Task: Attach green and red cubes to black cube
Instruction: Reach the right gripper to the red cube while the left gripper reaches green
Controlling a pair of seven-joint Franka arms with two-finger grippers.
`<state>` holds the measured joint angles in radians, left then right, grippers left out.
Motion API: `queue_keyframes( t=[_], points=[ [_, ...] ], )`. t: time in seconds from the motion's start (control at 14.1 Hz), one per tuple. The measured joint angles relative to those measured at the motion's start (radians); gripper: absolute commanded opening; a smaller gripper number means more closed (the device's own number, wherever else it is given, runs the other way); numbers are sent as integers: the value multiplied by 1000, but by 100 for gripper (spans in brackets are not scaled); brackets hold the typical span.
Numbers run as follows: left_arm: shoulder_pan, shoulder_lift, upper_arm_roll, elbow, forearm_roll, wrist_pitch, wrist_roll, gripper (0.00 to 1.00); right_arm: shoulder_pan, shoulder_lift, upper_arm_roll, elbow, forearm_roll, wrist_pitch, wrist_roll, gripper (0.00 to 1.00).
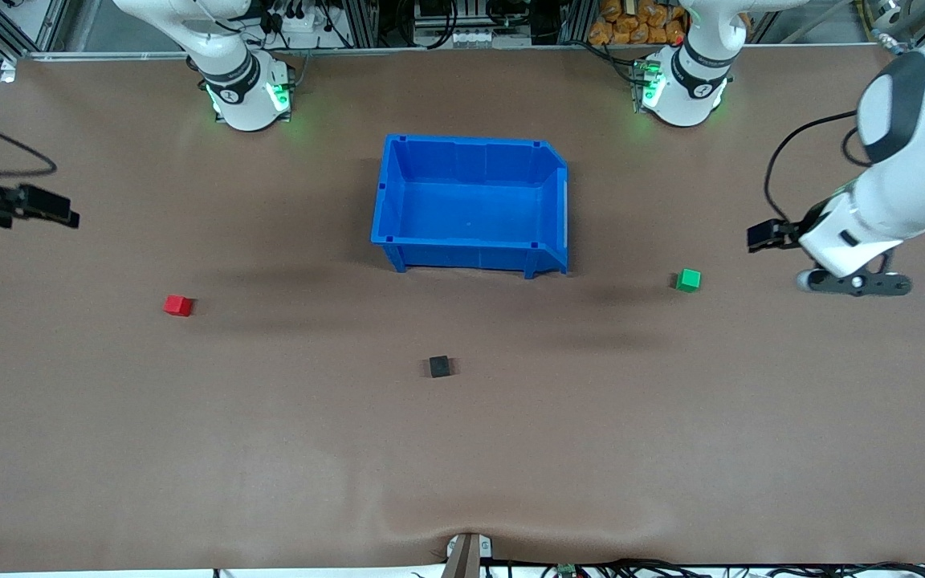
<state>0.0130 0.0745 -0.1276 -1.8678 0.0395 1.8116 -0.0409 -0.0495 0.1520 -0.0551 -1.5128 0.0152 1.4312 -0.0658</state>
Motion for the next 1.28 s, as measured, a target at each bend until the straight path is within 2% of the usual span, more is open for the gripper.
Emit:
queue_keyframes(
  t=[0.28,0.5,0.71,0.85,0.92,1.28],
  points=[
    [0,14,-4,-171,0,242,-2,100,-40,251,0,-7,22,134,0,100],
    [-1,94,-14,-273,-1,433,-8,100,-38,397,7,-3,23,236,0,100],
    [-10,186,-27,-298,0,486,-21,100,-54,493,1,-6,22,258,0,100],
    [-13,216,-28,-309,21,498,-10,100,-82,542,1,-33,22,328,-1,100],
    [-14,231,-29,-313,48,510,-6,100,-92,556,1,-50,22,356,-2,97],
    [-16,305,-30,-316,99,554,-2,100,-91,567,9,-83,22,373,-2,61]
  ],
)
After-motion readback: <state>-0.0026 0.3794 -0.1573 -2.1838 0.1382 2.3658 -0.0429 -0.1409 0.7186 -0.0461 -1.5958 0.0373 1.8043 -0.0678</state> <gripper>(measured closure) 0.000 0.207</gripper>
